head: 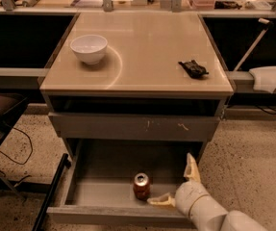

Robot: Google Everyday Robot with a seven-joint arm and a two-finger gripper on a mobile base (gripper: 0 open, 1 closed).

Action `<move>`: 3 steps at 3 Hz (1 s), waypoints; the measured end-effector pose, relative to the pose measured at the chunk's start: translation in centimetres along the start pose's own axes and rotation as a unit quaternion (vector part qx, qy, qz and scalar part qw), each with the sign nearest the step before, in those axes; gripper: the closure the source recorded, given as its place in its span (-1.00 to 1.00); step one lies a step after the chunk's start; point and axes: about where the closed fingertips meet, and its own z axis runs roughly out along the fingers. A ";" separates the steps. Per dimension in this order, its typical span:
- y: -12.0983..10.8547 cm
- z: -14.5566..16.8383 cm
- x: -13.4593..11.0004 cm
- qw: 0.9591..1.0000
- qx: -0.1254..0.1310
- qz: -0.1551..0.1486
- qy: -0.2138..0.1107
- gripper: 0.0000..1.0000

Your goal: Pick coke can from middle drawer and place on counter

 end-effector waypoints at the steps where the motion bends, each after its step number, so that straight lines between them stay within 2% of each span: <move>1: -0.7 0.1 1.2 1.000 0.012 0.000 0.025 -1.00; 2: -0.1 1.0 0.6 1.000 -0.003 0.000 0.013 -1.00; 3: 1.5 4.4 2.0 0.998 -0.045 0.042 0.018 -1.00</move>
Offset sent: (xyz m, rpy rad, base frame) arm 0.0133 0.0150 -0.0099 0.0066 0.0221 0.0392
